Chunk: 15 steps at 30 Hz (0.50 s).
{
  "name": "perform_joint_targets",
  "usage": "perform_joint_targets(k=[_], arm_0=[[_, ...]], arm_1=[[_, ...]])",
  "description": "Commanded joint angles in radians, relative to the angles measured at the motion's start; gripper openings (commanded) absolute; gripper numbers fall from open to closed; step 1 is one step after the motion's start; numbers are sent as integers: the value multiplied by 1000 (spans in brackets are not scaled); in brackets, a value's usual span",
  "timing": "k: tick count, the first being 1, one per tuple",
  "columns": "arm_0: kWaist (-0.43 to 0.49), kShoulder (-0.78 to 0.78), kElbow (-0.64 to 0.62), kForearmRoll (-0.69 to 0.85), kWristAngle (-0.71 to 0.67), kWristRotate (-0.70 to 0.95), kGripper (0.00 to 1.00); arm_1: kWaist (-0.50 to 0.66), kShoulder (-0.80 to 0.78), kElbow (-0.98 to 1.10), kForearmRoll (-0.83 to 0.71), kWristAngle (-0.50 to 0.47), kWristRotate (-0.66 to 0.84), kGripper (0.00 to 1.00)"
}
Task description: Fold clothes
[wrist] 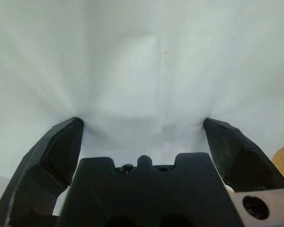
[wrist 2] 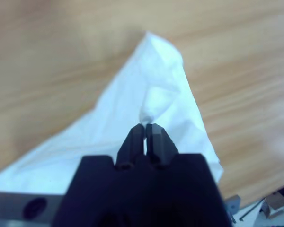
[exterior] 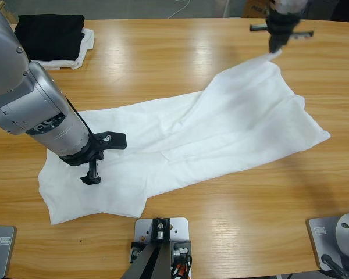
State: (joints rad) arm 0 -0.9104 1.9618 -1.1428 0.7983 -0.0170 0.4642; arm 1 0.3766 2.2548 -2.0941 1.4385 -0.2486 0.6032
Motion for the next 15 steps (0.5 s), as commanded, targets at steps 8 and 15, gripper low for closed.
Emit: perform_joint_targets(k=[8,15], arm_0=[[4,45,54,-1,-36,-5,950],[1,46,53,-1,-41,-5,950]], arm_1=[[-7,-397,642,-266,29,74,0],[-58,-493,895,-368,72,107,0]])
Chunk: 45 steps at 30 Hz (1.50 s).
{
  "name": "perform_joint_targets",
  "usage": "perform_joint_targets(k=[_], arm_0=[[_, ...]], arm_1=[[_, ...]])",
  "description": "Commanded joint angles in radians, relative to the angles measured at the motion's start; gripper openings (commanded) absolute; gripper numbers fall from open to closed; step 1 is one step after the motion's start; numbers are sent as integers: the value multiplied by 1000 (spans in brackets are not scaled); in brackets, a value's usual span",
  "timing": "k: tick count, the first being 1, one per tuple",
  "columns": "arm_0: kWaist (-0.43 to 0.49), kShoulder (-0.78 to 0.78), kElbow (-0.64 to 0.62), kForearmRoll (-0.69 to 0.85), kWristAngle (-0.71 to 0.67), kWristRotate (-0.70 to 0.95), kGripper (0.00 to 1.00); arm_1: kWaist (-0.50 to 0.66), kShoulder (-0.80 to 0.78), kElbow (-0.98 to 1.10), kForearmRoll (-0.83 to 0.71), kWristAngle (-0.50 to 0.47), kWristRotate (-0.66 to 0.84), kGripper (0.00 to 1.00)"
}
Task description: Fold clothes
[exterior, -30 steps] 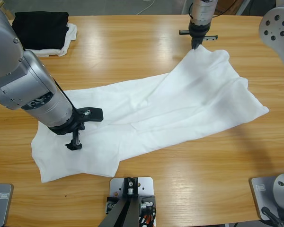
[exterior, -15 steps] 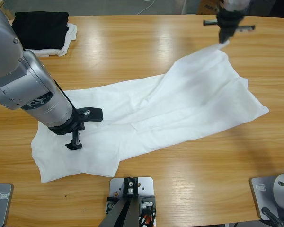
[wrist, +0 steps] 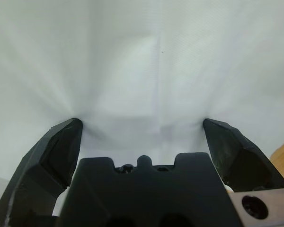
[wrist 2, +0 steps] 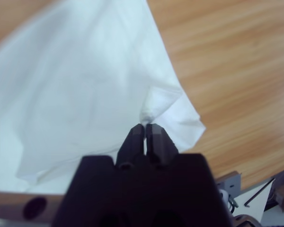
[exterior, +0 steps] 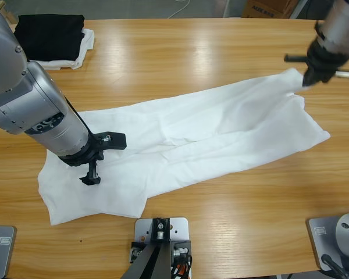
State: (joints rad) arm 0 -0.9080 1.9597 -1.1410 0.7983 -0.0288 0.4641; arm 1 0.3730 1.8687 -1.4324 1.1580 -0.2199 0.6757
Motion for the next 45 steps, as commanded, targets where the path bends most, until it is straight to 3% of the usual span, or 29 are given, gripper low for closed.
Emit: perform_joint_targets(k=[1,7,8,10,11,13,16,18,21,23,25,26,27,32,35,39,40,41,42,44,45], arm_0=[[-3,47,51,-1,-29,-5,950],[-19,47,61,-1,-31,-5,950],[-22,47,63,-1,-31,-4,950],[-30,46,66,3,-32,-2,950],[-34,42,68,7,-33,-2,950],[-40,28,70,29,-31,-1,950],[-40,-7,80,39,-31,-2,954],[-41,-18,78,39,-31,-3,954],[-40,-32,69,39,-31,-4,954],[-40,-46,55,39,-31,-5,965],[-37,-79,30,39,-30,-7,992],[-28,-104,12,39,-29,-21,996],[-18,-130,-7,39,-28,-41,996],[-8,-195,-104,30,-55,-196,996],[-40,-166,-83,-52,-70,-308,1000],[-111,-91,-82,-111,-5,-322,983],[-122,-79,-80,-127,24,-332,841],[-131,-65,-80,-142,36,-338,626],[-138,-52,-82,-152,33,-338,498],[-147,-52,-89,-143,36,-335,96],[-147,-60,-91,-132,33,-329,0]], arm_1=[[-65,-108,248,-90,42,35,0],[-113,-57,290,-103,13,31,11],[-121,-21,286,-103,14,30,217],[-126,40,278,-125,7,13,738],[-126,56,277,-145,-1,-1,867],[-132,71,276,-165,-10,-25,939],[-145,67,268,-161,-12,-30,970],[-145,-21,268,-164,-28,-30,902],[-144,-169,247,-172,2,-131,517],[-144,-244,219,-174,61,-206,467],[-144,-292,208,-179,135,-284,316],[-144,-315,209,-189,170,-326,200],[-144,-339,223,-212,208,-373,12],[-161,-383,390,-347,351,-465,0],[-161,-337,506,-470,429,-458,0],[-161,-320,600,-595,440,-420,0],[-161,-321,606,-609,438,-416,0],[-161,-315,607,-619,439,-416,0],[-161,-306,603,-623,443,-416,0],[-161,-302,593,-623,444,-417,0],[-161,-302,591,-623,444,-417,0]])
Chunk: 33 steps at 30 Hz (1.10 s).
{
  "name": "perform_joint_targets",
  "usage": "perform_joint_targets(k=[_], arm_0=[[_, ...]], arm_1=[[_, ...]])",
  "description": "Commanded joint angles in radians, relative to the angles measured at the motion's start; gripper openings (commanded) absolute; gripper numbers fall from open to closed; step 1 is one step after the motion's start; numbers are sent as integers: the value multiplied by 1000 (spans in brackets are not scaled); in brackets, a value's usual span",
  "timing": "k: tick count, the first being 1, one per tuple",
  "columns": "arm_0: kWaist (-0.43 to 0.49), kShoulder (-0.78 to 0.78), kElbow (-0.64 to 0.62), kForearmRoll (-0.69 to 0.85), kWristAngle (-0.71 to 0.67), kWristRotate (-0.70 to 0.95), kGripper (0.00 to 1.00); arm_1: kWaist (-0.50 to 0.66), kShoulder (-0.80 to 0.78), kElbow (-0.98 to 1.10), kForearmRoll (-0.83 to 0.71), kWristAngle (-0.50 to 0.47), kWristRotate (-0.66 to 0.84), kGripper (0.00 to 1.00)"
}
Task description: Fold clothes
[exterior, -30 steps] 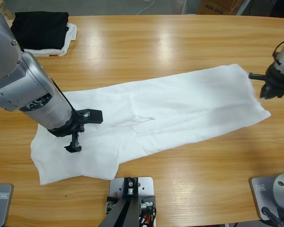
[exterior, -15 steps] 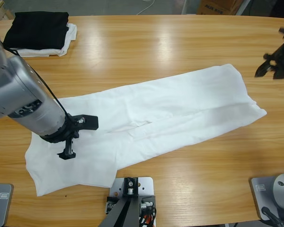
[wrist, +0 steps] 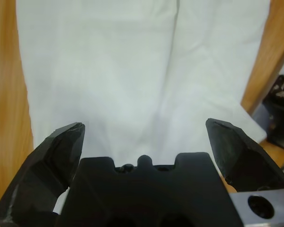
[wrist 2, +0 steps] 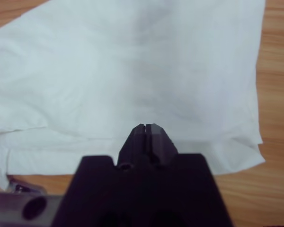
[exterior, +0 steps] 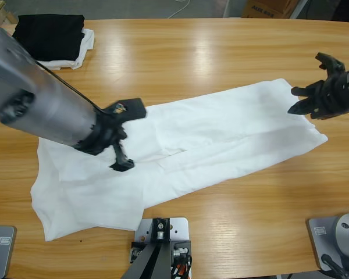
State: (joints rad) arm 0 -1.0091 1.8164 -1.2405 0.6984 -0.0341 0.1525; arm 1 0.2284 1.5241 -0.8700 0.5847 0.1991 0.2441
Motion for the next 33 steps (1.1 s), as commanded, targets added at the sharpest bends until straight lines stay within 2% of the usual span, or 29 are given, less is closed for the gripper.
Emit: perform_joint_targets(k=[1,8,17,24,28,33], arm_0=[[-46,79,2,-12,36,-10,0],[-74,119,17,15,27,-26,0],[-80,186,90,-60,4,-58,0],[-83,205,104,-80,-27,-65,0],[-83,205,121,-86,-29,-64,0],[-84,210,149,-110,-37,-64,0]], arm_1=[[-17,48,28,-49,25,14,0],[-21,107,41,-79,22,7,0],[-37,97,70,-100,40,54,0],[-42,213,69,-133,43,55,0],[-80,282,66,-137,17,57,0],[-151,256,54,-137,-31,36,0]])
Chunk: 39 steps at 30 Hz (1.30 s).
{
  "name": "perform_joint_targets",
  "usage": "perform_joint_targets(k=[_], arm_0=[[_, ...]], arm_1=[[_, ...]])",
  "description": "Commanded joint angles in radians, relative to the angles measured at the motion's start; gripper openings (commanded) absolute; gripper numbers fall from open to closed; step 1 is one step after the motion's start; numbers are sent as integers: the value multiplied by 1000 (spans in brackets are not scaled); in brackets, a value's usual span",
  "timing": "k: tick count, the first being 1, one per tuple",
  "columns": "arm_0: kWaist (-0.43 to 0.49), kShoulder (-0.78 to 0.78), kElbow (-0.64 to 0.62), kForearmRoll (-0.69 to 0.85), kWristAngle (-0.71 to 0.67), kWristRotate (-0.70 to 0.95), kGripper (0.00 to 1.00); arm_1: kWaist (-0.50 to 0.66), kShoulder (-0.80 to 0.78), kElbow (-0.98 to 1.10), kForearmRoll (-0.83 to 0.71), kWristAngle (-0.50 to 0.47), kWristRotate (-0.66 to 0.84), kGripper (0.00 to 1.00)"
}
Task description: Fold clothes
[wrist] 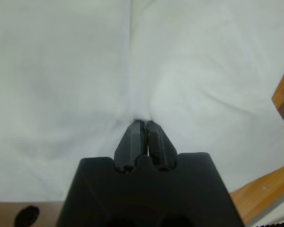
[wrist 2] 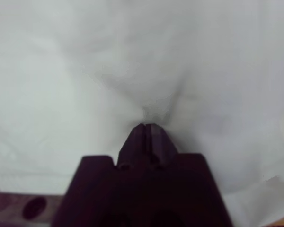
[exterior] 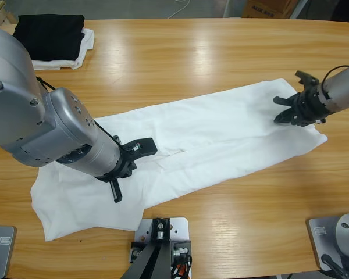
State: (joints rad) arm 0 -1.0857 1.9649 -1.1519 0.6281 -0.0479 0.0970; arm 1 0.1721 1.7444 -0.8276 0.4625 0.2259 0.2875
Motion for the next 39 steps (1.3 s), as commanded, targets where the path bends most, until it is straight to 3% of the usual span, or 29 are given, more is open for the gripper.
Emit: perform_joint_targets(k=[1,11,19,21,22,23,24,25,26,27,28,29,30,34,39], arm_0=[[-8,62,62,-42,-24,-9,0],[-34,70,94,-61,-31,-8,0],[-41,58,104,-61,-26,-8,0],[-42,58,109,-61,-26,-6,0],[-43,57,109,-61,-26,-6,0],[-43,54,109,-61,-24,-6,0],[-43,50,110,-60,-21,-6,0],[-43,45,111,-59,-18,-6,0],[-43,40,112,-59,-15,-6,0],[-43,34,116,-57,-12,-6,0],[-43,32,119,-58,-9,-6,0],[-43,32,122,-59,-9,-6,0],[-43,32,124,-59,-9,-6,0],[-43,35,119,-60,-7,-8,0],[-43,43,112,-60,-7,-8,0]], arm_1=[[-99,28,5,-15,-61,-23,0],[-170,83,-26,0,-140,-73,0],[-209,-40,-62,40,-212,-97,0],[-209,-40,-113,120,-210,-96,0],[-213,-44,-133,157,-212,-91,120],[-219,-50,-148,186,-216,-83,384],[-227,-65,-155,199,-215,-77,533],[-237,-84,-164,216,-205,-72,651],[-247,-106,-181,243,-178,-71,683],[-250,-127,-200,270,-134,-72,680],[-250,-142,-211,288,-77,-75,572],[-246,-145,-215,305,0,-77,188],[-236,-152,-214,306,58,-79,0],[-215,-117,-90,185,163,-49,0],[-154,24,71,-84,331,1,0]])
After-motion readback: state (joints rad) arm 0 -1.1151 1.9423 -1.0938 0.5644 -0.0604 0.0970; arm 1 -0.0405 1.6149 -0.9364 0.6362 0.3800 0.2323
